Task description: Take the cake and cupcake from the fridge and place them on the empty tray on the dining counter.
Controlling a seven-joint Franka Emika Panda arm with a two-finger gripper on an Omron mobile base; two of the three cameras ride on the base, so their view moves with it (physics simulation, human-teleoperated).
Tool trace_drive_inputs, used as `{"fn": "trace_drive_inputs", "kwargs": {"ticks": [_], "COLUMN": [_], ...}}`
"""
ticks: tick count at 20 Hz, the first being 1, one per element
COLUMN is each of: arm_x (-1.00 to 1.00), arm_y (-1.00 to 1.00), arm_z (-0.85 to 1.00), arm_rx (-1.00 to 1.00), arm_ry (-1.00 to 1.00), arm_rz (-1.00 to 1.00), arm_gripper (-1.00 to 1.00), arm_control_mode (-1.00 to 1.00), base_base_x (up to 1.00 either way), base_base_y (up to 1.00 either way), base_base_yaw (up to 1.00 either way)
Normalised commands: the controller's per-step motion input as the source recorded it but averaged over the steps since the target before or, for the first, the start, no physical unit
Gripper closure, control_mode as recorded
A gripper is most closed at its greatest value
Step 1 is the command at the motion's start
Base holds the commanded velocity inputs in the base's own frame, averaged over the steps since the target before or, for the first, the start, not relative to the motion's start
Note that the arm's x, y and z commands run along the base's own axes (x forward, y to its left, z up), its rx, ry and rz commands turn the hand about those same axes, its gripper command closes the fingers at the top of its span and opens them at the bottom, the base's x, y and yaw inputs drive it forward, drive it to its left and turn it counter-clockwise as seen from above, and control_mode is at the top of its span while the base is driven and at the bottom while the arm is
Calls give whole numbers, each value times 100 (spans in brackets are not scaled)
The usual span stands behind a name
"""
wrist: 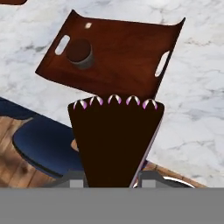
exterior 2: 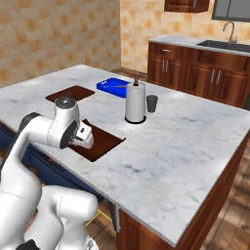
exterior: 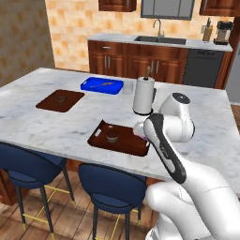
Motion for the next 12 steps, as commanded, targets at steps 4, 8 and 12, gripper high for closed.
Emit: {"fn": "trace_drive_inputs", "kwargs": {"ticks": [4,8,12], "arm_x": [58,56,49], "arm_y": [-7,-4,-6], "arm_z": [-39,-36,-30], "arm_rx": [-12,-10,-1], "arm_ry": [2,0,-1], "arm_rz": [3,9,22], "arm_gripper": [100,100,100], "arm_control_mode": [-100,-100,-100], "base_base_x": [0,0,0], "base_base_y": [0,0,0], "base_base_yaw": [0,0,0]}}
